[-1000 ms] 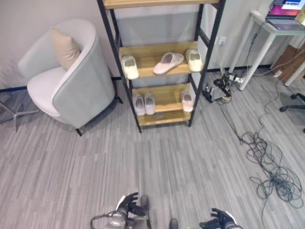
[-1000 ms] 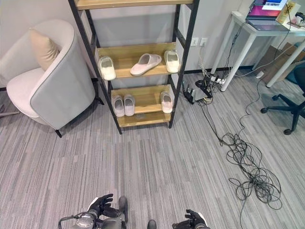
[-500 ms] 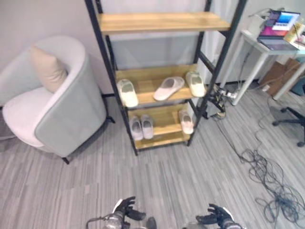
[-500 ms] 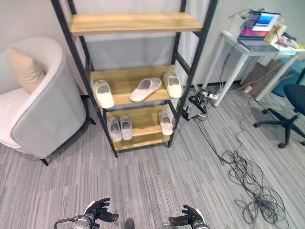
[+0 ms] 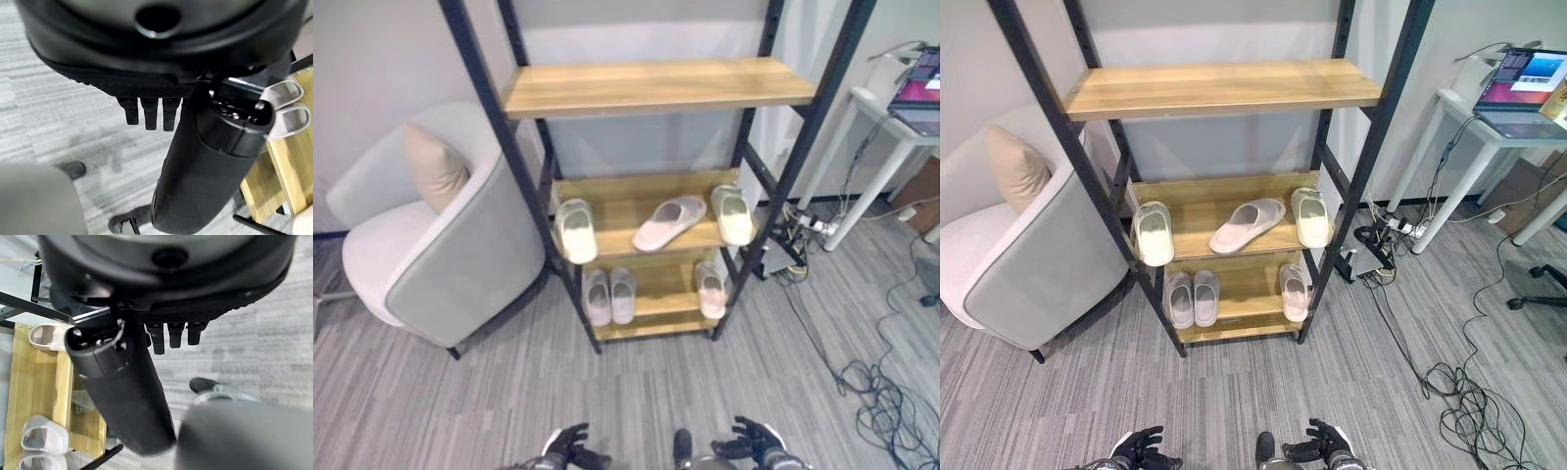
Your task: Arrange the slippers neatly on the shoe rack.
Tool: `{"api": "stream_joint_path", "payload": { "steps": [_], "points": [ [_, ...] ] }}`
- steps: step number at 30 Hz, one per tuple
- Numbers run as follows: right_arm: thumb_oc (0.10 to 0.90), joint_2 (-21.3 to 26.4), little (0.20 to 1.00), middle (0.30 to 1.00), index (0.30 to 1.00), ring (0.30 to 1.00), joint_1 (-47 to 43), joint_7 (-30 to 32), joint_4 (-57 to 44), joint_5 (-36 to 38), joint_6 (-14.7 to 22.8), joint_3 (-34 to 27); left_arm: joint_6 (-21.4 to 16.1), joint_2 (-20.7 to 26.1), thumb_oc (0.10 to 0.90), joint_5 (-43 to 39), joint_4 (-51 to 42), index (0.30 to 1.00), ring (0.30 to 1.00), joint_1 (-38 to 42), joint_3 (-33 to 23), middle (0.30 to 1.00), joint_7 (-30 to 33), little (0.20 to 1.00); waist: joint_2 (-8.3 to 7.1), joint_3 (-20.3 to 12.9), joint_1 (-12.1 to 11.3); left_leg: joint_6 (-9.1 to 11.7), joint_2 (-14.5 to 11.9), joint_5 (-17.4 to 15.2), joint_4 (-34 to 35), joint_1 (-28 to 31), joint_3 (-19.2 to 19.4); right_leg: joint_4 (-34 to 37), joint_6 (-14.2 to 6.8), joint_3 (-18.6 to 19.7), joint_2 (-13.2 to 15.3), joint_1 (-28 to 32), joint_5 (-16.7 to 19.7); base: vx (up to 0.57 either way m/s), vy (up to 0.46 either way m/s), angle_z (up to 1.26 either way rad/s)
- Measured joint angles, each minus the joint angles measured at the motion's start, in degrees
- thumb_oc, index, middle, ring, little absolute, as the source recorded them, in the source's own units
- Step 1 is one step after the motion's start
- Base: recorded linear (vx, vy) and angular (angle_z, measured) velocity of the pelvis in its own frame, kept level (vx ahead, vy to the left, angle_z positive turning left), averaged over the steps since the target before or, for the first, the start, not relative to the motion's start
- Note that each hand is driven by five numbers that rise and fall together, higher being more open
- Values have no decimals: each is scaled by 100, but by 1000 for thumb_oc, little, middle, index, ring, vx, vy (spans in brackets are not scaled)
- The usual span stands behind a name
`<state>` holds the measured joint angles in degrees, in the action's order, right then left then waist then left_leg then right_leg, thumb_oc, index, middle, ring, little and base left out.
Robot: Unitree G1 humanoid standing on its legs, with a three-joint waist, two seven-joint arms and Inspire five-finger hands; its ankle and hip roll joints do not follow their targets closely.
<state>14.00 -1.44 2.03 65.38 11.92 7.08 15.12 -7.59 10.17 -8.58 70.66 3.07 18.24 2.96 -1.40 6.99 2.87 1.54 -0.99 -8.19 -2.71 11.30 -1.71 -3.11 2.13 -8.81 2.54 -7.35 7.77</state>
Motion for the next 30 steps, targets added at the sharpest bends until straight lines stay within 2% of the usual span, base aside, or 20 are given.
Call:
{"api": "stream_joint_path", "payload": {
  "steps": [1,2,3,4,5,6,8,9,10,12,14,16,17,19,21,22,23,27,28,30],
  "points": [
    [800,53,900,900,900,900,-28,8,9,5,-31,-26,-5,-61,800,0,76,900,900,79,-6,900,-2,900,-13,27,21,266,-35,74,-436,-202,-25,11,-48,-50,-65,66,-163,226,-289,29],
    [800,46,900,900,900,900,-26,29,58,8,-67,-20,-4,-51,800,-5,97,900,900,207,-7,900,5,900,-113,114,27,489,-6,-69,-1349,-623,24,5,35,-95,-15,116,-313,225,-220,46],
    [800,6,900,900,900,900,20,43,119,7,-124,41,-2,9,800,-10,107,900,900,316,-5,900,8,900,-311,235,-33,745,6,108,-2524,-1084,230,208,15,-68,82,391,-326,181,-62,45],
    [800,-10,900,900,900,900,111,57,144,8,-116,88,13,18,800,-91,87,900,900,319,-100,900,-23,900,-388,253,-125,861,-15,301,-3057,-1333,320,430,65,-43,96,636,-295,183,-41,23],
    [800,0,900,900,900,900,167,63,153,8,-113,116,-2,31,800,-86,69,900,900,328,-92,900,-11,900,-437,229,-164,804,-25,399,-3208,-1357,355,506,121,-30,108,715,-234,185,-22,-5],
    [800,54,900,900,900,900,148,89,222,10,-86,210,-58,47,800,-50,-37,900,900,250,-69,900,31,900,-373,155,-149,610,-118,239,-3234,-1335,456,516,182,-24,54,767,-264,190,-2,-8],
    [800,89,900,900,900,900,140,123,240,14,-89,212,-33,12,800,-4,-44,900,900,343,11,900,4,900,-316,199,-142,429,-99,4,-2633,-1346,572,673,220,-21,92,774,-257,183,25,15],
    [800,100,900,900,900,900,144,122,240,58,-106,196,-33,-24,800,-5,-69,900,900,418,14,900,4,900,-336,256,-135,356,-70,6,-1825,-1373,691,786,269,-21,143,795,-219,217,26,45],
    [800,112,900,900,900,900,143,125,238,71,-105,150,-30,-24,800,-4,-133,900,900,399,86,900,3,900,-307,340,-158,319,-98,272,-714,-1440,778,828,264,-80,141,826,-200,216,24,43],
    [800,121,900,900,900,900,143,129,234,81,-88,127,-3,-26,800,-14,-146,900,900,362,105,900,-16,900,-238,416,-176,470,-105,654,-46,-1565,769,836,196,-127,97,872,-250,234,53,13],
    [800,187,900,900,900,900,76,125,228,82,-77,103,-5,-54,800,-11,-162,900,900,410,1,900,-1,900,-10,452,-324,319,-135,641,4,-1577,729,767,55,87,-58,837,-302,212,66,-58],
    [800,164,900,900,900,900,92,113,232,77,-45,132,2,-17,800,-8,-133,900,900,332,-15,900,11,900,51,476,-337,128,-204,815,2,-1505,818,754,-163,170,-143,997,-382,166,65,-53],
    [800,141,900,900,900,900,125,126,229,82,-41,86,2,8,800,-13,-163,900,900,261,-68,900,8,900,71,474,-307,109,-193,838,50,-1390,883,426,-282,221,-105,915,-623,137,64,-19],
    [800,127,900,900,900,900,216,121,252,82,-62,74,-1,94,800,-14,-202,900,900,224,-73,900,10,900,-95,366,-324,93,-58,874,163,-1204,1013,174,-329,267,101,778,-704,112,78,-16],
    [800,121,900,900,900,900,246,120,238,76,-63,76,2,111,800,-9,-203,900,900,164,-56,900,11,900,-69,273,-334,-93,-71,945,209,-1199,1128,121,-399,331,110,758,-739,89,87,-26],
    [800,97,900,900,900,900,149,121,237,58,-74,74,8,136,800,-14,-235,900,900,139,-43,900,7,900,-87,263,-334,-281,-50,950,215,-1165,1207,-144,-548,333,153,647,-801,15,26,-26],
    [800,95,900,900,900,900,138,118,231,56,-81,76,10,157,800,-15,-266,900,900,130,-52,900,8,900,-104,262,-326,-329,-23,1041,215,-1113,1234,-378,-577,371,178,568,-858,50,44,-20],
    [800,103,900,900,900,900,7,117,220,51,-80,34,12,221,800,-7,-245,900,900,144,0,900,3,900,-107,260,-294,-395,10,928,221,-958,1220,-1495,-807,379,250,156,-1116,93,-16,2],
    [800,97,900,900,900,900,11,114,203,53,-81,-7,11,237,800,-8,-244,900,900,159,3,900,9,900,-69,282,-277,-404,-14,898,309,-849,1140,-1860,-865,412,321,-6,-1358,121,-111,23],
    [800,70,900,900,900,900,71,105,189,51,-79,-3,9,273,800,-23,-270,900,900,110,-9,900,8,900,-169,237,-315,-415,54,874,368,-808,1072,-1424,-854,389,528,48,-1331,120,-148,29]
  ]
}}
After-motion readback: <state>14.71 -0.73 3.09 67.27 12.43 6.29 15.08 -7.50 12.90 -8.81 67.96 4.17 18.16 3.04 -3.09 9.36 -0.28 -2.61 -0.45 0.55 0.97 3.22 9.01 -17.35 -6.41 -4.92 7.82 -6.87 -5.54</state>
